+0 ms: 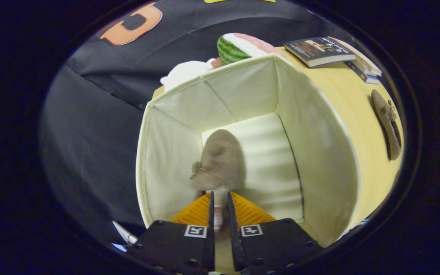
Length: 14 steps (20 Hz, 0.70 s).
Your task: Open the storage box then place both shoes into the box .Put the left shoe in first, then the right shoe, with the right side of both shoes facing outward in a uniform manner.
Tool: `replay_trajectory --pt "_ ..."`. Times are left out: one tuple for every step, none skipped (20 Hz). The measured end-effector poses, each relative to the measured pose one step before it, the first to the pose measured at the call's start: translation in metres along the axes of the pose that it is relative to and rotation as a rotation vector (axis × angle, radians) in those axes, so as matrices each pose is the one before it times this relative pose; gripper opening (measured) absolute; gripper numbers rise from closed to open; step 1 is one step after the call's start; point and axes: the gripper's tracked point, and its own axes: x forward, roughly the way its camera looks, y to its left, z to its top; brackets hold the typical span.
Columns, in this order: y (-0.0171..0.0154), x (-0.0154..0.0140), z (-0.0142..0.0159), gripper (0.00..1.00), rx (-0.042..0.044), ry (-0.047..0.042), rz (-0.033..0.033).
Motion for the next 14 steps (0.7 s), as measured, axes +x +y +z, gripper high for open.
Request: replay_trajectory --pt "0.00220 -0.00317 -0.00244 0.27 -0.01163 0.00309 0.00374" --pt "0.00149 -0.00348 -0.00109 0.37 -0.01350 -0.00473 0.00186" --pt "0.00128 -0.00507 0.00080 0.41 -0.00788 -0.00985 0.00802" --pt "0.00073 -0.00512 0.00060 0.51 -0.01151 -0.01406 0.00651" --pt "-0.00011 -0.00779 0.00262 0.61 -0.01554 -0.01778 0.00495" --pt "0.00001 -0.00959 0.00316 0.70 -0.01831 -0.02098 0.00444" --pt "-0.00113 -0.01072 0.00315 0.80 -0.02085 -0.02574 0.00301" --pt "-0.00205 -0.01204 0.00374 0.89 -0.02096 -0.02650 0.00146" --pt "-0.00355 -0.01260 0.00382 0.90 -0.01898 -0.02400 -0.00270" --pt "-0.00371 -0.01323 0.00480 0.91 -0.01862 -0.02785 0.00038" --pt "-0.00471 -0.01315 0.00530 0.92 -0.02128 -0.02853 -0.00123" --pt "-0.00655 -0.01403 0.00783 0.94 -0.02108 -0.03018 -0.00455" --pt "-0.00880 -0.01422 0.00737 0.95 -0.01382 -0.03114 -0.00390" --pt "-0.01022 -0.01446 0.00769 0.96 -0.00641 -0.02838 -0.00879"
